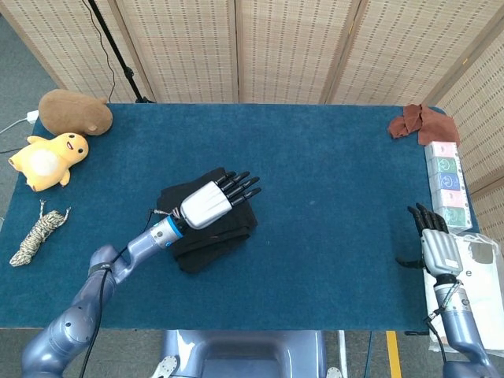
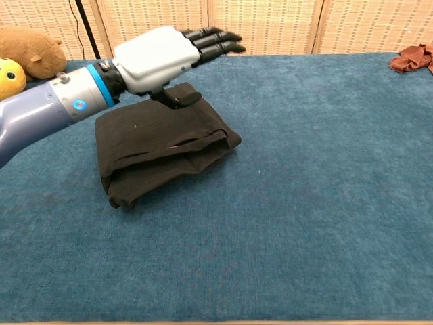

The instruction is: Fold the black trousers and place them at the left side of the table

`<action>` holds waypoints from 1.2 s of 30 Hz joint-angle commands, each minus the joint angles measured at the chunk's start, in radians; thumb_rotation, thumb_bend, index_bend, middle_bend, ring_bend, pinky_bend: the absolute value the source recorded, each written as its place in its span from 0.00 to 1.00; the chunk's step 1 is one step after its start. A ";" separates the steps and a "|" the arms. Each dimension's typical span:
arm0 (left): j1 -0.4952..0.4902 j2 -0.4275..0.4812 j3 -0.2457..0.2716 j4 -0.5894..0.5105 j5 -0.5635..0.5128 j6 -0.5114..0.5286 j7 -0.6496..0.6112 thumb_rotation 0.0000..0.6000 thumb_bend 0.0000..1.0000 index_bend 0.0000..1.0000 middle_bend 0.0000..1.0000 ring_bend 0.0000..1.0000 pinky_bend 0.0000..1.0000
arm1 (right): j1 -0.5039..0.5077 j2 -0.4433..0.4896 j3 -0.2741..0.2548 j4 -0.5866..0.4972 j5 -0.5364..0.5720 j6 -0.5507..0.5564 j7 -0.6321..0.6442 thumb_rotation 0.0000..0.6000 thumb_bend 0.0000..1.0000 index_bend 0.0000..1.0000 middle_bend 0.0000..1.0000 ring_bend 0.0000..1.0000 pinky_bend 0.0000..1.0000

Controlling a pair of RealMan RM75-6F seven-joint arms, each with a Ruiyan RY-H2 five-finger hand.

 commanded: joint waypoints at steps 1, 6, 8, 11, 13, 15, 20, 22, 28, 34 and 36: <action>0.053 0.052 -0.001 -0.042 -0.012 0.074 -0.079 1.00 0.38 0.00 0.00 0.00 0.21 | -0.001 0.001 0.000 -0.004 -0.002 0.004 -0.001 1.00 0.00 0.00 0.00 0.00 0.00; 0.163 0.140 0.063 -0.076 0.025 0.142 -0.144 1.00 0.37 0.00 0.00 0.00 0.21 | -0.003 0.001 0.000 -0.011 -0.002 0.009 -0.006 1.00 0.00 0.00 0.00 0.00 0.00; 0.211 0.174 0.087 -0.081 0.036 0.162 -0.165 1.00 0.37 0.00 0.00 0.00 0.21 | -0.003 0.001 -0.002 -0.013 -0.003 0.008 -0.008 1.00 0.00 0.00 0.00 0.00 0.00; 0.264 0.214 0.115 -0.068 0.046 0.162 -0.194 1.00 0.37 0.00 0.00 0.00 0.21 | -0.001 -0.002 -0.004 -0.014 -0.004 0.006 -0.012 1.00 0.00 0.00 0.00 0.00 0.00; 0.296 0.232 0.132 -0.057 0.050 0.135 -0.224 1.00 0.37 0.00 0.00 0.00 0.21 | 0.000 -0.003 -0.006 -0.015 -0.005 0.003 -0.013 1.00 0.00 0.00 0.00 0.00 0.00; 0.322 0.242 0.146 -0.043 0.055 0.117 -0.237 1.00 0.37 0.00 0.00 0.00 0.21 | 0.001 -0.005 -0.007 -0.015 -0.005 0.002 -0.016 1.00 0.00 0.00 0.00 0.00 0.00; 0.362 0.241 0.171 -0.017 0.068 0.097 -0.256 1.00 0.37 0.00 0.00 0.00 0.21 | 0.001 -0.008 -0.007 -0.013 -0.001 -0.001 -0.021 1.00 0.00 0.00 0.00 0.00 0.00; 0.370 0.237 0.184 -0.005 0.076 0.073 -0.258 1.00 0.37 0.00 0.00 0.00 0.20 | 0.002 -0.010 -0.007 -0.011 0.001 -0.003 -0.023 1.00 0.00 0.00 0.00 0.00 0.00; 0.349 0.200 0.192 0.012 0.078 -0.025 -0.228 1.00 0.33 0.00 0.00 0.00 0.11 | 0.003 -0.012 -0.005 -0.004 0.006 -0.006 -0.023 1.00 0.00 0.00 0.00 0.00 0.00; 0.325 0.173 0.186 0.007 0.073 -0.063 -0.199 1.00 0.28 0.00 0.00 0.00 0.09 | 0.003 -0.012 -0.003 -0.001 0.008 -0.006 -0.019 1.00 0.00 0.00 0.00 0.00 0.00; 0.321 0.166 0.185 0.007 0.072 -0.069 -0.193 1.00 0.28 0.00 0.00 0.00 0.09 | 0.002 -0.012 -0.003 -0.001 0.008 -0.005 -0.019 1.00 0.00 0.00 0.00 0.00 0.00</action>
